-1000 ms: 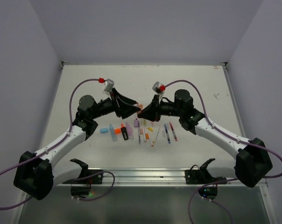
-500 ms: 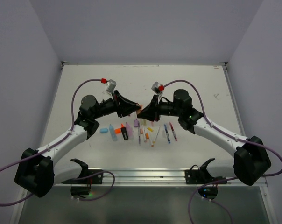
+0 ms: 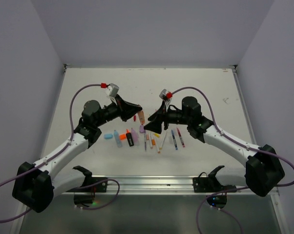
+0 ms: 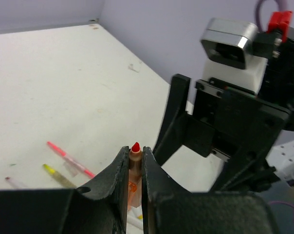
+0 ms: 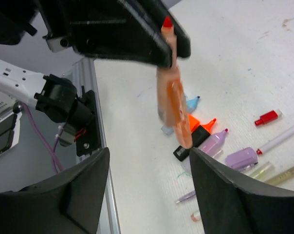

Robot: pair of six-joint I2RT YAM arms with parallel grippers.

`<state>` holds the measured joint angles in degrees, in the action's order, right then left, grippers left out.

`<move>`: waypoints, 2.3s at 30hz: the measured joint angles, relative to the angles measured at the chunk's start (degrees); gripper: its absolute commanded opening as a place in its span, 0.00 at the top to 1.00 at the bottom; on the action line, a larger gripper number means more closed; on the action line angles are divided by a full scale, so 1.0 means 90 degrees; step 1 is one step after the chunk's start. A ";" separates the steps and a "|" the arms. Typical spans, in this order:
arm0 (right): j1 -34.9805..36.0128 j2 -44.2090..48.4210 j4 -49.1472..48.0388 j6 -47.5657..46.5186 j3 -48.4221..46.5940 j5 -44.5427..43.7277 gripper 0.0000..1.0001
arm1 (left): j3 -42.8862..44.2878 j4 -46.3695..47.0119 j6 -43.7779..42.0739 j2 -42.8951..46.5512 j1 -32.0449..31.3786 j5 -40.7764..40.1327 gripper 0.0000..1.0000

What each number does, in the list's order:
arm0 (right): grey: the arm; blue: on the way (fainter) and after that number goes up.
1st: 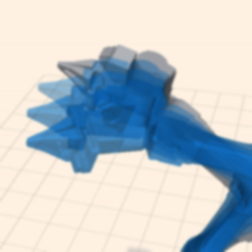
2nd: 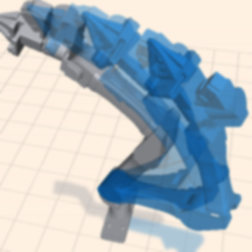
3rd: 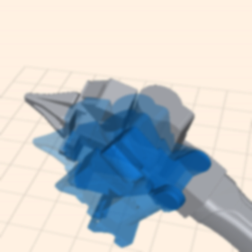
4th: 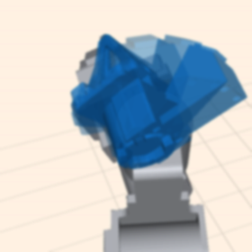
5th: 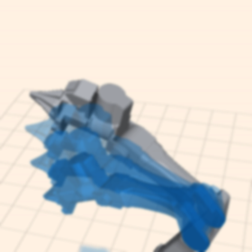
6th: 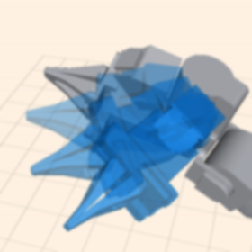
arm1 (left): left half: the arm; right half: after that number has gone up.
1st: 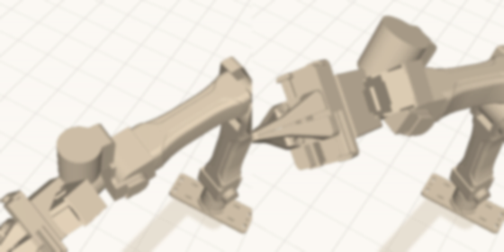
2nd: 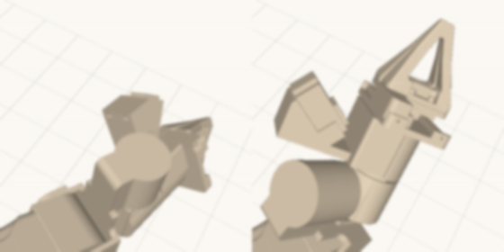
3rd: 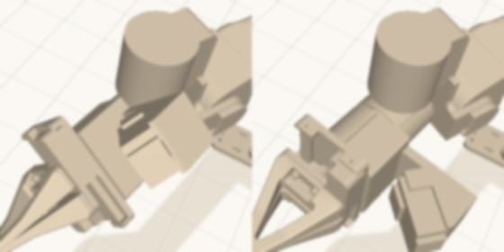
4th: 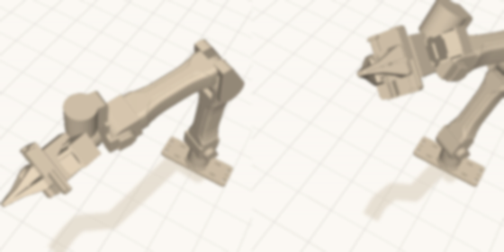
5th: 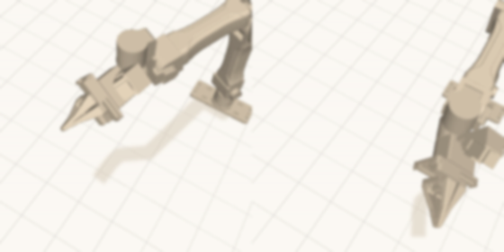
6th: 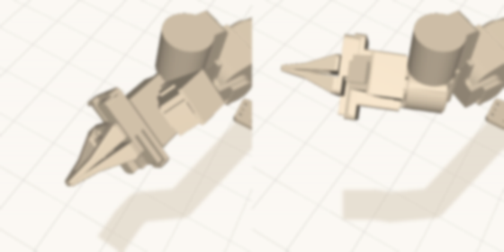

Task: Open the pen caps

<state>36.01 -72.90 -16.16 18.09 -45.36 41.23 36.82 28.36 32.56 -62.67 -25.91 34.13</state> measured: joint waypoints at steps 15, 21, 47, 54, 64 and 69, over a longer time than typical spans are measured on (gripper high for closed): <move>0.0000 0.1224 0.0418 -0.0158 0.1022 -0.1649 0.19 | -0.0508 -0.1154 -0.0925 0.0211 0.0000 -0.3529 0.97; 0.0000 0.1421 0.0415 -0.0153 0.1161 -0.1870 0.19 | -0.0544 -0.1015 -0.0974 -0.0304 0.0000 -0.3881 0.97; -0.0002 0.1379 0.0321 -0.0134 0.1333 -0.1965 0.19 | -0.0636 0.0707 -0.0580 -0.2873 0.1195 -0.3145 0.96; -0.0002 0.1379 0.0316 -0.0134 0.1333 -0.1962 0.19 | -0.0529 0.0748 -0.0576 -0.3213 0.1251 -0.2936 0.80; -0.0002 0.1379 0.0328 -0.0141 0.1331 -0.1965 0.19 | -0.0529 0.0772 -0.0243 -0.3478 0.1394 -0.2834 0.41; -0.0002 0.1401 0.0585 -0.0170 0.1285 -0.2067 0.18 | -0.0532 0.0644 -0.0034 -0.3368 0.1467 -0.2924 0.18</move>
<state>35.99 -60.29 -10.90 16.56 -33.80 22.63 32.03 34.15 32.25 -92.99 -12.71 7.81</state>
